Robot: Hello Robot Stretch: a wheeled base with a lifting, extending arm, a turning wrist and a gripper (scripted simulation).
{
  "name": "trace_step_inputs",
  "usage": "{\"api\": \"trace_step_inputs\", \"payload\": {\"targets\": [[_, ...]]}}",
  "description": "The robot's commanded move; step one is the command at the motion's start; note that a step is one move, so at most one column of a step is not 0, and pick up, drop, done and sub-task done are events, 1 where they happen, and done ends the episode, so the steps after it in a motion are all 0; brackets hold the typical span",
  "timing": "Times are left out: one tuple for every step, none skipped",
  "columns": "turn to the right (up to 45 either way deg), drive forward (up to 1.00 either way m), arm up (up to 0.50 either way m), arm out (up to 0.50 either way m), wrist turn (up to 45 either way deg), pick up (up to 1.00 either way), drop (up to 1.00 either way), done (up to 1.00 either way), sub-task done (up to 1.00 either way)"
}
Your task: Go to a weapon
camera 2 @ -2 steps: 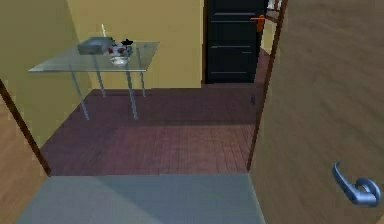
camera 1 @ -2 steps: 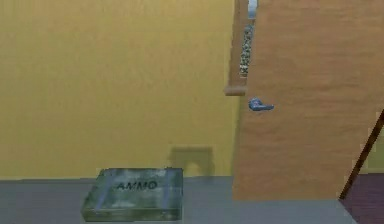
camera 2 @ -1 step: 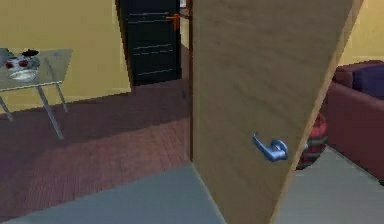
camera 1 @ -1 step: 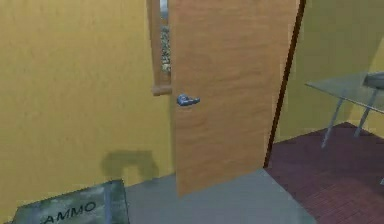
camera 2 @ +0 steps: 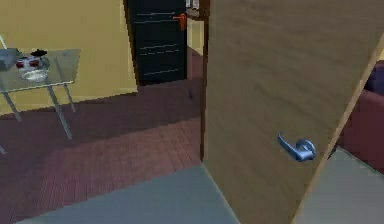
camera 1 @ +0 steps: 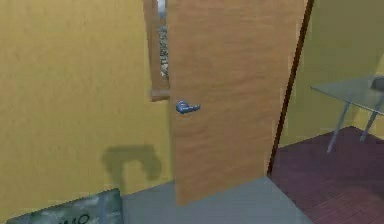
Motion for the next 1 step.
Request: {"api": "trace_step_inputs", "payload": {"targets": [[-42.0, 0.00, 0.00, 0.00, 0.0, 0.00, 0.00, 0.00, 0.00]]}}
